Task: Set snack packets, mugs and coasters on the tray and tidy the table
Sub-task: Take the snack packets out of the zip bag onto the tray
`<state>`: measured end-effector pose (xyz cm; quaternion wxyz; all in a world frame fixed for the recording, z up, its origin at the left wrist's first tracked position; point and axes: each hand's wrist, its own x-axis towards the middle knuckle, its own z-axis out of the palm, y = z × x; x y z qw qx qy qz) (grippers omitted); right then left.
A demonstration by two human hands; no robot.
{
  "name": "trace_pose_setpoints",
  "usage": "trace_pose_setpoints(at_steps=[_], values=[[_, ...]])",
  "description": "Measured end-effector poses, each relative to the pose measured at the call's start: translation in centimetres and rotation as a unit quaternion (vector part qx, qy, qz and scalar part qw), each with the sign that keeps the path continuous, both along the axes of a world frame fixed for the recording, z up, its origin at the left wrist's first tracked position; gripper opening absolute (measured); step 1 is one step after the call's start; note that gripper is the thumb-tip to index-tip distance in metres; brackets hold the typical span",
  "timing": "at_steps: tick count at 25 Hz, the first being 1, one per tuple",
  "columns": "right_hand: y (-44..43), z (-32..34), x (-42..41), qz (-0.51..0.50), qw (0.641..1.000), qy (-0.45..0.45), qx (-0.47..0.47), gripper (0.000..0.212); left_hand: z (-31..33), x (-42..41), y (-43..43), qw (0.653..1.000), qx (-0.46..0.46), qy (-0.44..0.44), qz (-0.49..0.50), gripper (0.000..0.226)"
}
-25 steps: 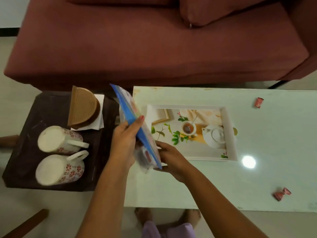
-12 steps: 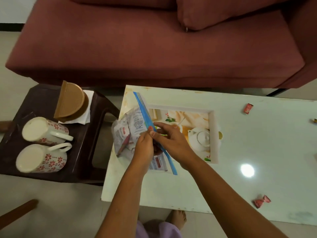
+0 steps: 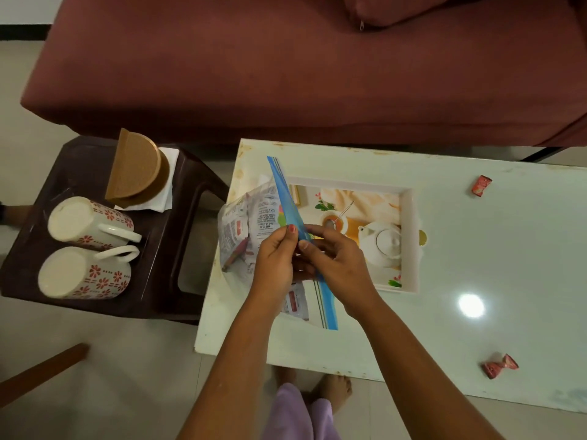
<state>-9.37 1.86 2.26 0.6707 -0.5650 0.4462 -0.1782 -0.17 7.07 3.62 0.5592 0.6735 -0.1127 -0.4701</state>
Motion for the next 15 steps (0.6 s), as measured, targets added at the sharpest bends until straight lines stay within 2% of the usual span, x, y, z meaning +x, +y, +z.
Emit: trace_pose_setpoints(at_steps=[3,7,9,12,14,15], values=[[-0.4,-0.1,-0.2,-0.034,0.999,0.021,-0.005,0.015,-0.3,0.6,-0.1,0.998,0.025,-0.037,-0.033,0.042],[-1.0,-0.1,0.5,-0.062,0.995,0.061,-0.040,0.013,-0.6,0.7,-0.4,0.984,0.041,-0.163,-0.064,0.033],[-1.3,0.1,1.2,-0.054,0.995,0.065,-0.061,0.009,-0.5,0.9,-0.6,0.985,0.041,-0.149,-0.080,0.032],[-2.3,0.3,2.0,-0.075,0.989,0.073,-0.106,0.018,-0.6,1.1,-0.6,0.981,0.062,-0.089,-0.162,0.043],[-2.8,0.3,2.3,-0.101,0.984,0.077,-0.125,0.015,-0.5,1.1,-0.7,0.972,0.084,-0.109,-0.191,0.040],[-2.9,0.3,2.4,-0.103,0.983,0.076,-0.130,0.013,-0.4,1.1,-0.9,0.971,0.082,-0.138,-0.176,0.035]])
